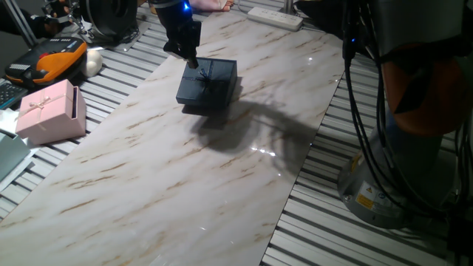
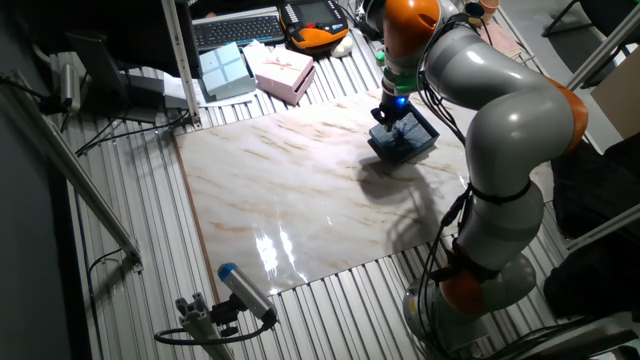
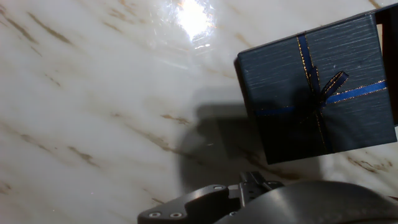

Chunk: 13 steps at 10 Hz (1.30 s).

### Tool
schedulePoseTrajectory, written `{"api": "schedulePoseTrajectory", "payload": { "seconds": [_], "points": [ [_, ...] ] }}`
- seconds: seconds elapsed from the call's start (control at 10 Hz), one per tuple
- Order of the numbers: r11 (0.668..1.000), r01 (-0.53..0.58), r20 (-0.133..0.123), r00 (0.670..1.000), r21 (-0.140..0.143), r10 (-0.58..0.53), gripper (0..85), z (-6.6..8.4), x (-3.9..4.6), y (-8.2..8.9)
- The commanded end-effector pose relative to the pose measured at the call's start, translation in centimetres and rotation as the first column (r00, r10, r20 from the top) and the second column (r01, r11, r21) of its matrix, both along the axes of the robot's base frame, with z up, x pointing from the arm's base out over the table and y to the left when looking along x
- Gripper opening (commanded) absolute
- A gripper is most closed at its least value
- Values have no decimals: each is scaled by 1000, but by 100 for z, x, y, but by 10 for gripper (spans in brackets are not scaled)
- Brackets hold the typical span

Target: Slide the outer casing onto the gift box

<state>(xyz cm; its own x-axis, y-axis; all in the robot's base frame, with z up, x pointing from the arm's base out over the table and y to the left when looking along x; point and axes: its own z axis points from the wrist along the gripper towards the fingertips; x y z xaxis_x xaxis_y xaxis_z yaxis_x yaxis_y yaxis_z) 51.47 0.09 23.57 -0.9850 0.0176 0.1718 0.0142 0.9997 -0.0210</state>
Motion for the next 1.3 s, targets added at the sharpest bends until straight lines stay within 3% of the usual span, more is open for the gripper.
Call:
{"api": "schedulePoseTrajectory", "payload": {
  "seconds": [0.0, 1.2],
  "points": [
    [1000, 0, 0, 1000, 0, 0, 0, 0, 1, 0],
    [999, -37, -4, 999, 1, 37, 0, 0, 0, 1]
  ]
}}
